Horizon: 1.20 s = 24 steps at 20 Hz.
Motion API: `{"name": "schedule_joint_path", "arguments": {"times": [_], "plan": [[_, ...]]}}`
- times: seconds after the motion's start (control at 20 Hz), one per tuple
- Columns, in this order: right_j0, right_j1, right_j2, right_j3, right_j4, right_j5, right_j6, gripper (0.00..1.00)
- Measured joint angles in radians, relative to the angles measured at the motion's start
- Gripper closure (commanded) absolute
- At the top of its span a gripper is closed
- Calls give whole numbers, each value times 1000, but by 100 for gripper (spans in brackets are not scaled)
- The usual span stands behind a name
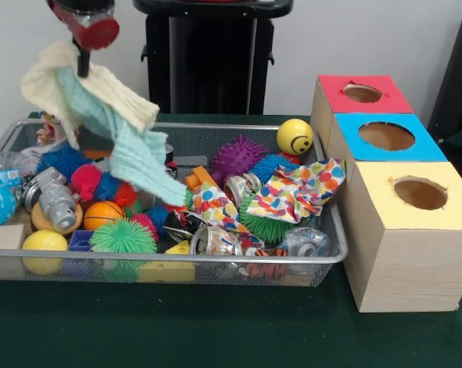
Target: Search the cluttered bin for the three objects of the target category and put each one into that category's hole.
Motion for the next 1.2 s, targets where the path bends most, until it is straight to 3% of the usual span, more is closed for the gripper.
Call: {"name": "schedule_joint_path", "arguments": {"times": [0.25, 0.55, 1.0, 1.2], "plan": [[-3, -55, -5, -89, -33, 180, 0, 100], [-3, -91, -5, -172, -48, 293, 0, 100], [-34, -98, 14, -253, -50, 290, 0, 100], [-63, -79, 46, -249, -36, 199, 0, 100]]}}
